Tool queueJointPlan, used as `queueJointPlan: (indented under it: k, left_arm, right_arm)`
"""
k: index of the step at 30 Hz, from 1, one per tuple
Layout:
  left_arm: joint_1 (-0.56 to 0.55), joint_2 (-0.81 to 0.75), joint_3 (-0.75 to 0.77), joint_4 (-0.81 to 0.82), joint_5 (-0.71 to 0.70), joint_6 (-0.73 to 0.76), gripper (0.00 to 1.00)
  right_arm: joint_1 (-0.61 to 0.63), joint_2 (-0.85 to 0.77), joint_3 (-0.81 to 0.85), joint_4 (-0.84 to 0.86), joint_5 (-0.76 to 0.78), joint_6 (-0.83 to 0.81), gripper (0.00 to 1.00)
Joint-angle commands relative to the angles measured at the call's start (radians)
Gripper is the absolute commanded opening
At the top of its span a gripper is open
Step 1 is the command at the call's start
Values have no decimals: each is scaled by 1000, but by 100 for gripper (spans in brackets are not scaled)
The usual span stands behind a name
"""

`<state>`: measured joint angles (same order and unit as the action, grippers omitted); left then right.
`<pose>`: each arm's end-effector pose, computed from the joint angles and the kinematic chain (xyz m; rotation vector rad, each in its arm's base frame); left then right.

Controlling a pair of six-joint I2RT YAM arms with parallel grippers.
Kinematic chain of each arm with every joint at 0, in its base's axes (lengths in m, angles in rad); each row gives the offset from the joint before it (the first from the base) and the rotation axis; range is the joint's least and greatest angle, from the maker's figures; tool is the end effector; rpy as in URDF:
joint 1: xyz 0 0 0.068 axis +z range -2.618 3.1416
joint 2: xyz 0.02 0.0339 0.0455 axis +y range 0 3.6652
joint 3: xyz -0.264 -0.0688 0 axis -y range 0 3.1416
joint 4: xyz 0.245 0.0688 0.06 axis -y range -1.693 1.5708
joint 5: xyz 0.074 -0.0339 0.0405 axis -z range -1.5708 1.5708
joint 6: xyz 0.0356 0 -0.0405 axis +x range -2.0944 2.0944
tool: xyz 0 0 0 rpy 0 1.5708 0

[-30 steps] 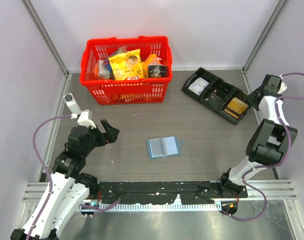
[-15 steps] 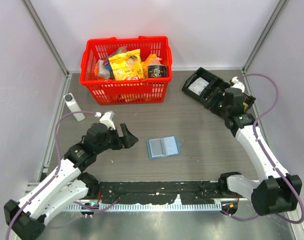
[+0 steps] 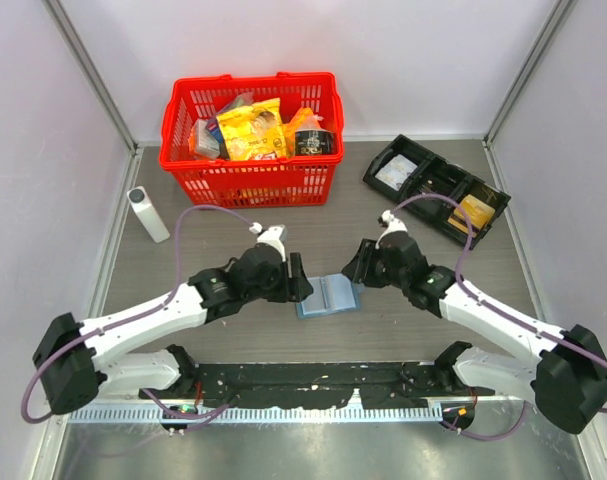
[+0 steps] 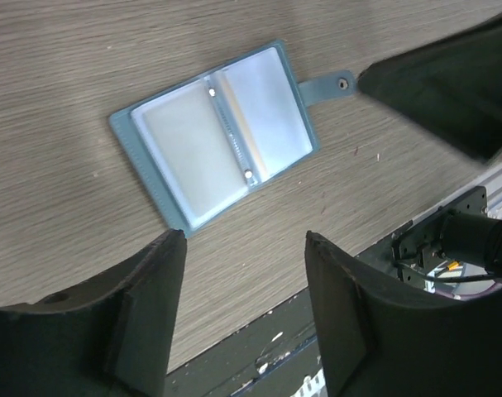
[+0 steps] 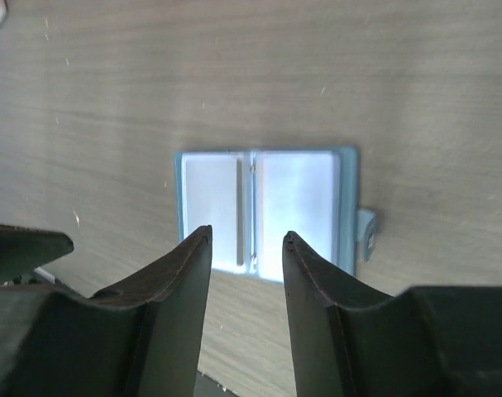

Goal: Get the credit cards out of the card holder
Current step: Remove the credit card from the card holder.

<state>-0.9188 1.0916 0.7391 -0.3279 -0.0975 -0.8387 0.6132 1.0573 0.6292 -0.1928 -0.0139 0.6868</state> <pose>0.1447 -0.1839 0.2506 0.0400 2.3833 -0.8013 0.1856 0.1312 0.2326 0.0761 2.2909 0.7260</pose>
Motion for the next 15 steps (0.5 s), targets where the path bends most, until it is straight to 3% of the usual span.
queueJointPlan:
  k: [1,7,15]
  left_arm:
    - [-35,102,54,81,-74,-39,59]
    - [-40,209,13,136,-96,-82,41]
    - [-40,252,-70,182,-128,-126,41]
  right_arm:
    - [89,38,-62,162,11,86,43]
    - [169,148,-88,263,11,105,40]
    - [243,294,-74,337,11,108,39]
